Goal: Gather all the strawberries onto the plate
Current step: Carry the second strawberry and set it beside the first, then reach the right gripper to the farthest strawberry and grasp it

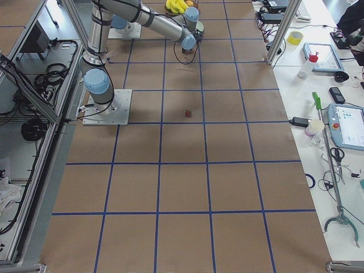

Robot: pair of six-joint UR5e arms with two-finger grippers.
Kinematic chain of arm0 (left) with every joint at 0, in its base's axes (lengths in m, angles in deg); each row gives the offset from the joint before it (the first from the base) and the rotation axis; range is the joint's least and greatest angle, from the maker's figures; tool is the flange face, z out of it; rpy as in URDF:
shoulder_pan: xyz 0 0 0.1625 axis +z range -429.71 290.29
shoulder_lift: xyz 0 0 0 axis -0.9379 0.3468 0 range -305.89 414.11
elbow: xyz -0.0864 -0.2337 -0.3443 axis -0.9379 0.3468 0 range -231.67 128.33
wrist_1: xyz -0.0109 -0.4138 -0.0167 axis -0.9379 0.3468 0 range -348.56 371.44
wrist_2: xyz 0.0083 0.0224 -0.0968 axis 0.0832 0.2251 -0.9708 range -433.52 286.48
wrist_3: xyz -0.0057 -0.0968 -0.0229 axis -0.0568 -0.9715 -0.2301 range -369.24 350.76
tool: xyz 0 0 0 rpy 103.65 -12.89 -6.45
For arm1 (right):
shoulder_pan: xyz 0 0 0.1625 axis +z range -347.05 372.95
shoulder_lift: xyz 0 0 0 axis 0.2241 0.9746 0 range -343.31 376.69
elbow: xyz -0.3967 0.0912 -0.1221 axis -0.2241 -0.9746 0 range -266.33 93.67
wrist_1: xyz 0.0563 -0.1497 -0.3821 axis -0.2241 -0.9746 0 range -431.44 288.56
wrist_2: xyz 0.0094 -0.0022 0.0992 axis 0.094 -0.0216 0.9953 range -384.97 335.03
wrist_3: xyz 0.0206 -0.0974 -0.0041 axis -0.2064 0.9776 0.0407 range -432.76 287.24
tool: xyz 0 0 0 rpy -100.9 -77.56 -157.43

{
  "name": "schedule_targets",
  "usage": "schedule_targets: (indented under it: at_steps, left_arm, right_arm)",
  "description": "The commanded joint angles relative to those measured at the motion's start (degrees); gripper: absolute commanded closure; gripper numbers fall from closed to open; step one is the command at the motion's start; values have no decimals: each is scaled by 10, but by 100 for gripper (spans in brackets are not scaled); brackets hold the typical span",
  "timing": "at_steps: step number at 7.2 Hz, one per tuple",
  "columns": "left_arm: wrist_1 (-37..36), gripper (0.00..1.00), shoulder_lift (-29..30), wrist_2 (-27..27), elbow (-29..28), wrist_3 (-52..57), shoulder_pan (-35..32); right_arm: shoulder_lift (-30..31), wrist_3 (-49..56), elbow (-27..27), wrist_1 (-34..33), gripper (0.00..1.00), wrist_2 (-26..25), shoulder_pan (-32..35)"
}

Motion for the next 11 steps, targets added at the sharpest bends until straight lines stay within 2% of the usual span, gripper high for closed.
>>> schedule_targets:
  at_steps: [1, 2, 3, 4, 5, 6, 7, 8, 9, 10, 11]
  left_arm:
    - [0, 0, 0, 0, 3, 0, 0]
    - [-1, 0, 0, 0, 7, 0, 0]
    - [0, 0, 0, 0, 7, 0, 0]
    - [0, 0, 0, 0, 7, 0, 0]
    - [0, 0, -1, 0, 7, 0, 1]
    - [0, 0, 0, 0, 7, 0, 0]
    - [0, 0, -1, 0, 7, 0, 1]
    - [-1, 0, -1, 0, 7, 0, 0]
    - [-1, 0, -1, 0, 7, 0, 0]
    - [0, 0, -1, 0, 7, 0, 0]
    - [-2, 0, 0, 0, 8, 0, -1]
  right_arm:
    - [61, 83, 7, 71, 0, -90, -39]
    - [89, 157, 16, 135, 0, -115, -101]
    - [118, 261, 42, 150, 0, -119, -173]
    - [136, 312, 72, 149, 0, -147, -254]
    - [140, 368, 84, 150, 0, -206, -324]
    - [139, 470, 111, 146, 0, -220, -387]
    - [139, 508, 128, 132, 0, -217, -425]
    - [129, 560, 130, 111, 0, -222, -438]
    - [108, 564, 131, 104, 1, -222, -439]
    - [93, 567, 131, 75, 10, -222, -439]
    - [85, 568, 143, 71, 11, -223, -439]
